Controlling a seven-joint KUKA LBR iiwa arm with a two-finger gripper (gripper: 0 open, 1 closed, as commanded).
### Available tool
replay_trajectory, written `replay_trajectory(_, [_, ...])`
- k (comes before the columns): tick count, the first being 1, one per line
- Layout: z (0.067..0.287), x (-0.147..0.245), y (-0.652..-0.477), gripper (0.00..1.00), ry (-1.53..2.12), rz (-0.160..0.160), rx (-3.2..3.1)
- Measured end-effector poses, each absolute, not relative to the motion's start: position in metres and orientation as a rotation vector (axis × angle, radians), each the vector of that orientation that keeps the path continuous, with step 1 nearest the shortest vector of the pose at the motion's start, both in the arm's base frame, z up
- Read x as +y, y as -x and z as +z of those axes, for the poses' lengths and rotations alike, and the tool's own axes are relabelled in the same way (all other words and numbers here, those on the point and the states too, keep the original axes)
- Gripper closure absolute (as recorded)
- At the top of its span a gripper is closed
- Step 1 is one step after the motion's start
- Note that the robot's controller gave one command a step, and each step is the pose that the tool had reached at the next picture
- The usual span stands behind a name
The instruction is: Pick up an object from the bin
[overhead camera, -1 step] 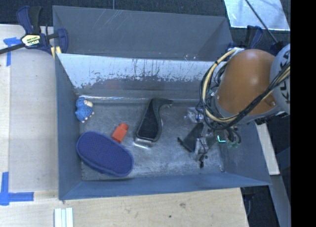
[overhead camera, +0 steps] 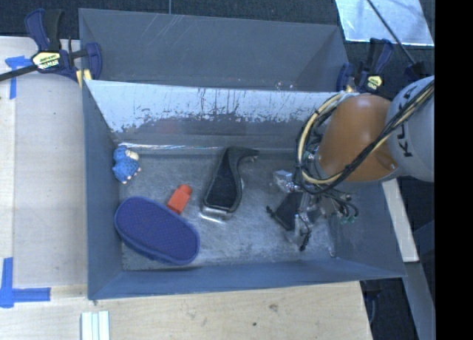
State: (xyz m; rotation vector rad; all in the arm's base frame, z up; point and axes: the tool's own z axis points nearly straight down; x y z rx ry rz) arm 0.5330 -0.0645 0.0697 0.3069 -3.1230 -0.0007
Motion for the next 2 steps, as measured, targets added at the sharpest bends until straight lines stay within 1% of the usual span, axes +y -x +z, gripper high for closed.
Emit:
replay_trajectory(1, [0.073, -0.064, -0.535, 1.00, -0.309, 0.001, -3.129])
replay_trajectory(2, [0.200, -0.073, -0.551, 1.00, -0.358, 0.006, -3.134])
